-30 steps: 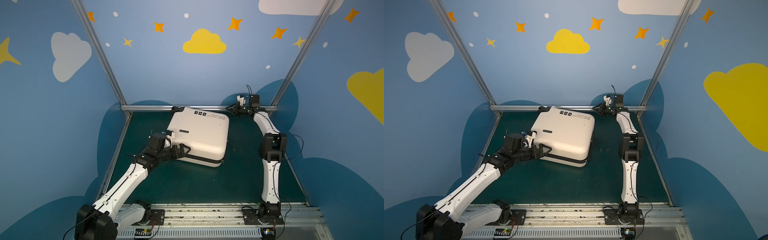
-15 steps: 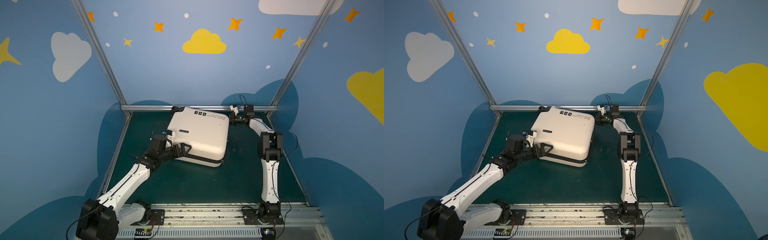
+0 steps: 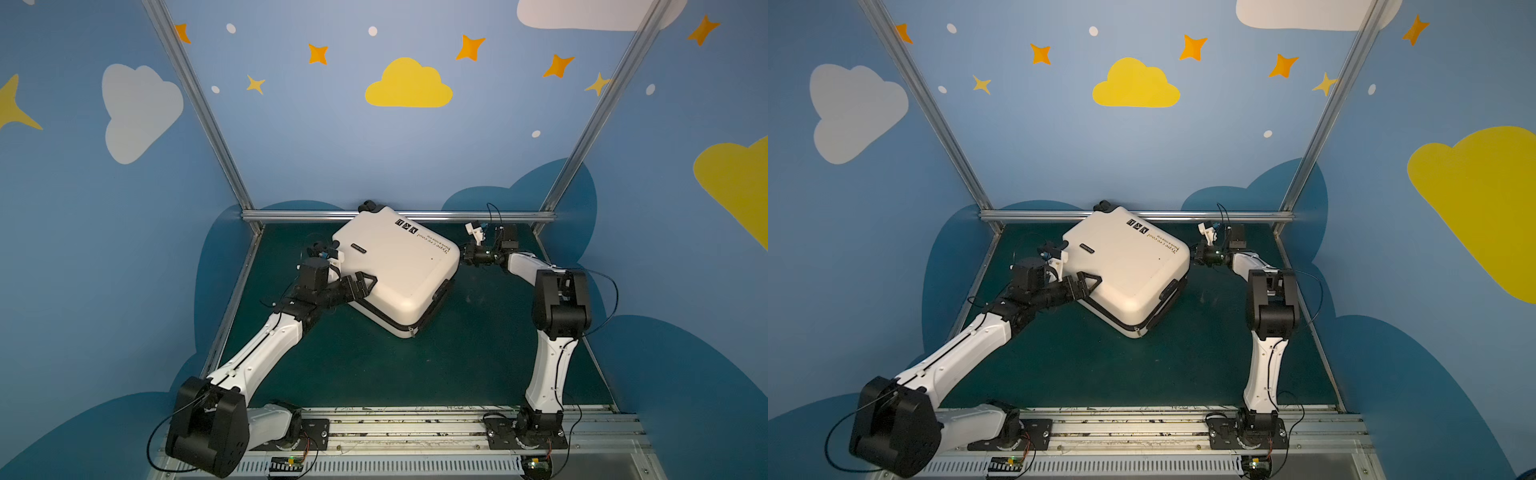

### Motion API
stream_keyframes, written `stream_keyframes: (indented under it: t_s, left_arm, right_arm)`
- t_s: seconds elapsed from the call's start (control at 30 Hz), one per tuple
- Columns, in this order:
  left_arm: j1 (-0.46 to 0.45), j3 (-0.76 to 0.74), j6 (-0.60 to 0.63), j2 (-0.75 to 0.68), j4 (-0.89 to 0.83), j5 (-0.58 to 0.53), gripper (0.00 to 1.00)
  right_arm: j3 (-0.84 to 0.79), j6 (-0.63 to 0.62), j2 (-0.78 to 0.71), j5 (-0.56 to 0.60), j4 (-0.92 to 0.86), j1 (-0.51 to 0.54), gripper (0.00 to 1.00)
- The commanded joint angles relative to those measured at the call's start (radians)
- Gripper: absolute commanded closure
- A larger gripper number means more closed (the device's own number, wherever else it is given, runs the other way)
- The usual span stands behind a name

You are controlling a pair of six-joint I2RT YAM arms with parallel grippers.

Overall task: Pack the luggage
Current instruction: 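Push the suitcase's far corners with both grippers, rotating it square toward the robot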

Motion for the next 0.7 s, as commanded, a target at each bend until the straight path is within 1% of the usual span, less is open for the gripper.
stream_keyframes:
  t_s: [0.0,0.2,0.33,0.43,0.57,0.67]
  left_arm:
    - [-0.006,0.066,0.073,0.055,0.155,0.069,0.0]
    - [0.002,0.118,0.098,0.117,0.155,0.132,0.0]
    - [0.002,0.163,0.108,0.185,0.162,0.185,0.0]
    - [0.002,0.196,0.107,0.232,0.172,0.214,0.0]
    - [0.002,0.229,0.111,0.269,0.18,0.232,0.0]
    - [0.003,0.254,0.124,0.286,0.168,0.234,0.0]
  right_arm:
    - [-0.128,-0.034,-0.073,-0.126,-0.056,0.127,0.92]
    - [-0.285,-0.091,-0.192,-0.083,-0.114,0.171,0.95]
    - [-0.38,-0.073,-0.289,-0.048,-0.091,0.198,0.94]
    - [-0.429,-0.073,-0.361,-0.01,-0.107,0.217,0.93]
    - [-0.46,-0.079,-0.45,0.091,-0.191,0.213,0.87]
    - [-0.462,-0.068,-0.507,0.194,-0.272,0.193,0.77]
